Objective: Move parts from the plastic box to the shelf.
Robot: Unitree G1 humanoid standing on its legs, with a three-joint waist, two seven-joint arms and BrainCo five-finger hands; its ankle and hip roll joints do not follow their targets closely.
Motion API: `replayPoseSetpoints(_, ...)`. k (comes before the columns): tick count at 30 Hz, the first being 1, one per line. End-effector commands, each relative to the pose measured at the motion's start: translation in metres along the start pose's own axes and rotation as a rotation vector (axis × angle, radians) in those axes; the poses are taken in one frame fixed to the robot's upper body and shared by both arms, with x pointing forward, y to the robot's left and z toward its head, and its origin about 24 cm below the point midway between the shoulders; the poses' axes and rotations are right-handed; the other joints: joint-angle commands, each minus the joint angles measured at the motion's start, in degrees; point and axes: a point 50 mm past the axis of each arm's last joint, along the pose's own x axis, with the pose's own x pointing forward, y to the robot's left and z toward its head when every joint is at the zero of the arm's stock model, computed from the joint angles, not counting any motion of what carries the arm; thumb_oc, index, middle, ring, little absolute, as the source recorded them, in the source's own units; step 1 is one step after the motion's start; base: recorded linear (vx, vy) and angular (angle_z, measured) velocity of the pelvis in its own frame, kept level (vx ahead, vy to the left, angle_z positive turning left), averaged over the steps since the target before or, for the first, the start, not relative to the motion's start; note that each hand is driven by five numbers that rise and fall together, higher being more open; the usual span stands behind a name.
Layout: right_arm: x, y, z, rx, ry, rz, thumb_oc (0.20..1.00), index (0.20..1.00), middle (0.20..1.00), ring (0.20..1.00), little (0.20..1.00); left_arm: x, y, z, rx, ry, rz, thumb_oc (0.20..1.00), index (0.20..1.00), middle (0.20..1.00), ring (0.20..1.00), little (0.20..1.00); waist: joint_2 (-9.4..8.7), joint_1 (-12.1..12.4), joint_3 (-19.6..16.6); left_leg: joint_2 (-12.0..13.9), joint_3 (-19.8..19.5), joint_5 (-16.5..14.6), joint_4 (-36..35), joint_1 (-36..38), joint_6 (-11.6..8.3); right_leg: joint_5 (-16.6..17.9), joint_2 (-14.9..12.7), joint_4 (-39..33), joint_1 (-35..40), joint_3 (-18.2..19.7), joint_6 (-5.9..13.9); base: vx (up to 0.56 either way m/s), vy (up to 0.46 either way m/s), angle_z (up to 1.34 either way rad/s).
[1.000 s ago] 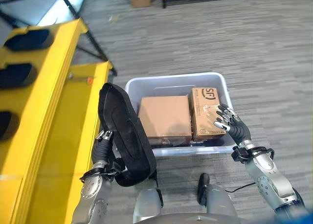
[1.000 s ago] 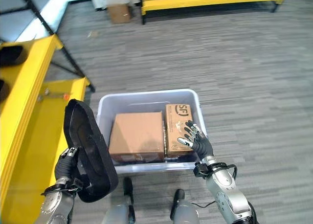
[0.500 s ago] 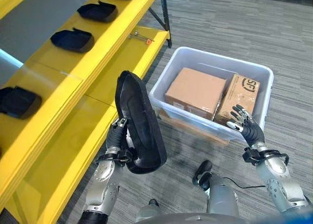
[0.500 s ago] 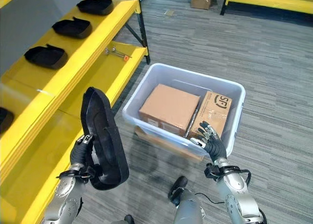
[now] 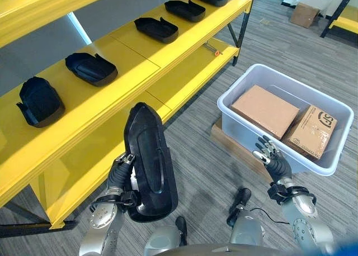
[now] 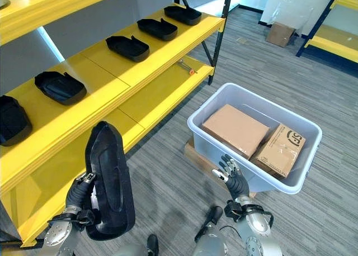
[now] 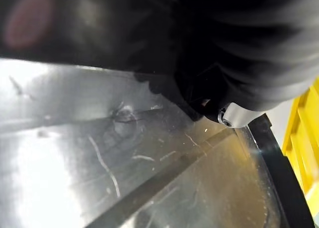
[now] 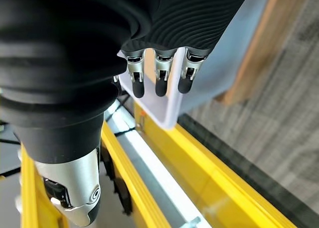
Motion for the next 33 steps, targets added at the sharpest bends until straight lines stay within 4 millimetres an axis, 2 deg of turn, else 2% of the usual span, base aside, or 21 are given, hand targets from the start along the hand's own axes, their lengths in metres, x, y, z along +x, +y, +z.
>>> replayPoseSetpoints(1, 0.000, 0.000, 0.022, 0.000, -0.089, 0.064, 1.000, 1.000, 1.000, 1.000, 1.000, 0.004, -0.004, 0.038, 0.042, -0.189, -0.056, 0.200, 0.200, 0.200, 0.200, 0.200, 3.42, -3.26, -0.21, 1.50, -3.66, 5.67, -12.42, 5.06, -1.62, -8.55, 13.78, 4.55, 2.87, 10.30, -0.80, 0.06, 0.125, 1.04)
replayPoseSetpoints(2, -0.004, -0.003, 0.020, 0.006, -0.080, 0.055, 1.000, 1.000, 1.000, 1.000, 1.000, 0.003, -0.005, 0.036, 0.051, -0.179, -0.065, 0.200, 0.200, 0.200, 0.200, 0.200, 3.12, -3.61, -0.64, 0.98, -4.45, 6.01, -12.57, 4.77, -1.55, -9.85, 15.46, 4.80, 3.12, 8.76, -1.89, 0.05, 0.048, 1.05)
replayPoseSetpoints(3, -0.008, -0.009, 0.016, 0.005, -0.066, 0.040, 1.000, 1.000, 1.000, 1.000, 1.000, 0.002, -0.006, 0.033, 0.055, -0.169, -0.072, 0.200, 0.200, 0.200, 0.200, 0.200, 2.40, -4.60, -1.52, 0.38, -6.17, 6.90, -12.94, 4.36, -1.93, -10.98, 19.47, 3.34, 3.84, 9.02, -3.04, 0.06, -0.003, 0.75)
replayPoseSetpoints(4, -0.008, -0.010, 0.016, 0.009, -0.068, 0.035, 1.000, 1.000, 1.000, 1.000, 1.000, 0.003, -0.008, 0.033, 0.052, -0.169, -0.075, 0.200, 0.200, 0.200, 0.200, 0.200, 1.99, -4.93, -1.91, 0.11, -6.81, 7.07, -12.64, 3.88, -2.25, -11.22, 21.60, 1.76, 4.32, 10.71, -3.35, 0.07, -0.036, 0.65)
replayPoseSetpoints(6, -0.008, -0.011, 0.015, 0.008, -0.063, 0.032, 1.000, 1.000, 1.000, 1.000, 1.000, 0.004, -0.009, 0.032, 0.037, -0.166, -0.078, 0.200, 0.200, 0.200, 0.200, 0.200, 1.08, -5.08, -2.65, -0.34, -7.83, 6.92, -11.87, 2.85, -2.85, -10.84, 23.37, -3.28, 6.34, 13.79, -4.09, 0.04, -0.078, 0.60)
replayPoseSetpoints(9, -0.006, -0.006, 0.014, 0.008, -0.049, 0.066, 1.000, 1.000, 1.000, 1.000, 1.000, -0.001, -0.007, 0.030, 0.006, -0.163, -0.054, 0.200, 0.200, 0.200, 0.200, 0.200, 0.09, -3.07, -3.63, -0.23, -7.42, 6.56, -10.97, 2.08, -3.21, -9.76, 22.38, -9.40, 10.31, 13.26, -4.38, 0.01, -0.094, 0.50)
replayPoseSetpoints(11, -0.002, -0.004, 0.019, -0.002, -0.058, 0.089, 1.000, 1.000, 1.000, 1.000, 1.000, -0.003, -0.005, 0.033, 0.001, -0.177, -0.048, 0.200, 0.200, 0.200, 0.200, 0.200, -0.31, -1.73, -2.62, -0.91, -7.09, 4.67, -3.53, -1.77, -3.40, -9.67, 21.47, -9.82, 10.33, 12.45, -4.67, -0.09, -0.096, 0.00)
replayPoseSetpoints(13, -0.001, -0.007, 0.024, -0.018, -0.067, 0.091, 1.000, 1.000, 1.000, 1.000, 1.000, -0.002, -0.006, 0.036, -0.014, -0.190, -0.056, 0.200, 0.200, 0.200, 0.200, 0.200, -0.40, -1.18, -0.35, -2.45, -6.66, 3.22, 5.19, -6.52, -4.74, -10.23, 20.94, -8.91, 9.60, 12.20, -5.83, -0.16, -0.051, 0.20)
replayPoseSetpoints(14, -0.001, -0.009, 0.027, -0.030, -0.075, 0.079, 1.000, 1.000, 1.000, 1.000, 1.000, -0.001, -0.007, 0.037, -0.015, -0.194, -0.059, 0.200, 0.200, 0.200, 0.200, 0.200, -0.25, -1.44, 0.58, -1.91, -6.01, 2.68, 8.97, -8.61, -5.39, -10.64, 20.54, -8.00, 9.15, 11.34, -6.26, -0.17, 0.008, 0.60)
replayPoseSetpoints(15, 0.000, -0.013, 0.032, -0.037, -0.096, 0.057, 1.000, 1.000, 1.000, 1.000, 1.000, 0.000, -0.004, 0.042, -0.006, -0.213, -0.046, 0.200, 0.200, 0.200, 0.200, 0.200, -0.60, -2.18, 1.67, 3.60, -1.80, 0.54, 11.59, -8.79, -4.60, -11.08, 18.71, -6.97, 9.24, 10.14, -6.14, -0.12, 0.045, 0.85)
replayPoseSetpoints(16, -0.001, -0.013, 0.031, -0.028, -0.097, 0.051, 1.000, 1.000, 1.000, 1.000, 1.000, 0.000, -0.001, 0.044, 0.004, -0.225, -0.030, 0.200, 0.200, 0.200, 0.200, 0.200, -1.05, -2.25, 1.59, 7.29, -1.84, 1.26, 10.54, -8.45, -4.37, -11.16, 17.78, -6.46, 9.12, 10.11, -5.92, -0.09, 0.080, 1.57)
replayPoseSetpoints(18, -0.005, -0.016, 0.025, -0.013, -0.070, 0.041, 1.000, 1.000, 1.000, 1.000, 1.000, -0.001, 0.005, 0.048, 0.000, -0.244, 0.023, 0.200, 0.200, 0.200, 0.200, 0.200, -0.36, -2.89, 0.51, 16.13, -2.95, 8.57, 2.96, -5.57, -6.34, -12.71, 15.69, -4.02, 7.53, 9.09, -5.32, -0.02, 0.127, 1.01)
replayPoseSetpoints(19, -0.006, -0.017, 0.024, -0.011, -0.067, 0.034, 1.000, 1.000, 1.000, 1.000, 1.000, 0.000, 0.005, 0.049, -0.008, -0.248, 0.032, 0.200, 0.200, 0.200, 0.200, 0.200, 0.33, -3.14, 0.40, 19.19, -2.77, 12.02, 0.02, -4.56, -7.13, -13.47, 14.94, -2.11, 6.29, 8.60, -5.12, -0.03, 0.296, 0.01)
replayPoseSetpoints(20, -0.005, -0.018, 0.026, -0.015, -0.072, 0.019, 1.000, 1.000, 1.000, 1.000, 1.000, 0.003, 0.004, 0.051, -0.012, -0.254, 0.032, 0.200, 0.200, 0.200, 0.200, 0.200, 1.85, -3.19, 0.78, 24.12, -3.24, 18.81, -5.47, -3.86, -8.98, -14.45, 13.44, 1.59, 3.94, 8.03, -4.39, -0.05, 0.325, 0.30)
replayPoseSetpoints(22, -0.005, -0.021, 0.030, -0.022, -0.093, 0.002, 1.000, 1.000, 1.000, 1.000, 1.000, 0.004, 0.001, 0.051, -0.031, -0.257, 0.021, 0.200, 0.200, 0.200, 0.200, 0.200, 3.62, -3.60, 0.80, 27.04, -0.79, 22.91, -10.47, -2.77, -11.49, -15.98, 11.25, 6.10, 1.65, 7.16, -3.02, -0.03, 0.309, 0.52)
replayPoseSetpoints(23, -0.005, -0.022, 0.031, -0.023, -0.093, 0.001, 1.000, 1.000, 1.000, 1.000, 1.000, 0.005, 0.001, 0.051, -0.032, -0.257, 0.021, 0.200, 0.200, 0.200, 0.200, 0.200, 3.63, -3.63, 0.77, 27.01, -0.77, 23.15, -10.84, -2.64, -11.55, -16.20, 11.19, 6.46, 1.46, 7.15, -3.03, 0.02, 0.268, 0.54)
replayPoseSetpoints(25, -0.005, -0.020, 0.029, -0.008, -0.103, -0.003, 1.000, 1.000, 1.000, 1.000, 1.000, 0.005, 0.000, 0.053, -0.035, -0.264, -0.006, 0.200, 0.200, 0.200, 0.200, 0.200, 5.54, -3.57, 0.08, 26.65, 1.16, 19.40, -13.69, -0.02, -13.29, -15.78, 10.17, 7.96, -0.33, 7.31, -1.75, 0.07, 0.309, 0.31)
replayPoseSetpoints(26, -0.006, -0.020, 0.028, -0.001, -0.106, -0.008, 1.000, 1.000, 1.000, 1.000, 1.000, 0.004, 0.002, 0.056, -0.017, -0.274, -0.011, 0.200, 0.200, 0.200, 0.200, 0.200, 5.88, -3.19, -0.11, 24.72, 1.00, 16.80, -12.45, -0.62, -13.11, -14.29, 8.14, 6.39, 1.05, 6.89, -0.56, 0.15, 0.447, -0.05)
replayPoseSetpoints(28, -0.009, -0.020, 0.027, 0.017, -0.110, -0.020, 1.000, 1.000, 1.000, 1.000, 1.000, 0.002, 0.007, 0.061, 0.009, -0.295, 0.000, 0.200, 0.200, 0.200, 0.200, 0.200, 5.53, -2.90, 0.03, 23.24, 1.12, 14.81, -10.34, -1.34, -13.00, -13.23, 6.31, 5.28, 2.69, 6.46, 0.50, 0.15, 0.371, 0.38)
replayPoseSetpoints(29, -0.012, -0.020, 0.024, 0.031, -0.107, -0.021, 1.000, 1.000, 1.000, 1.000, 1.000, 0.002, 0.013, 0.068, 0.039, -0.326, 0.020, 0.200, 0.200, 0.200, 0.200, 0.200, 5.03, -2.50, 0.00, 21.05, 0.93, 12.29, -8.80, -1.64, -12.72, -11.57, 3.85, 2.67, 5.32, 5.93, 1.83, 0.08, 0.210, 0.77)
replayPoseSetpoints(33, -0.015, -0.018, 0.021, 0.055, -0.105, -0.025, 1.000, 1.000, 1.000, 1.000, 1.000, 0.002, 0.020, 0.079, 0.081, -0.371, 0.051, 0.200, 0.200, 0.200, 0.200, 0.200, 3.71, -2.02, -0.27, 17.66, -0.36, 9.53, -6.46, -2.77, -11.95, -9.39, 1.15, -1.12, 8.48, 5.09, 3.22, 0.10, 0.250, 0.39)
